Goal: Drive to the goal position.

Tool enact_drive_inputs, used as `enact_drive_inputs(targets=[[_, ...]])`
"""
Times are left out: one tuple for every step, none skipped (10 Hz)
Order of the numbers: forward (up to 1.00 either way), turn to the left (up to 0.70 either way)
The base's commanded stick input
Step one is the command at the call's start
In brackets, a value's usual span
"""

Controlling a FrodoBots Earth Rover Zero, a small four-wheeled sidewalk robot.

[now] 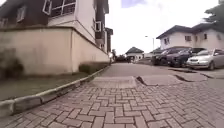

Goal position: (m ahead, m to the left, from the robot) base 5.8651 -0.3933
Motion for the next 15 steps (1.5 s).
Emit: enact_drive_inputs(targets=[[0.7, 0.0], [0.7, -0.01], [0.7, -0.2], [0.7, -0.29], [0.7, -0.06], [0.7, 0.0], [0.7, 0.0], [0.7, 0.0], [0.7, 0.0], [0.7, 0.0], [0.7, 0.0], [0.7, 0.0], [0.7, 0.0], [0.7, 0.0], [0.7, 0.0]])
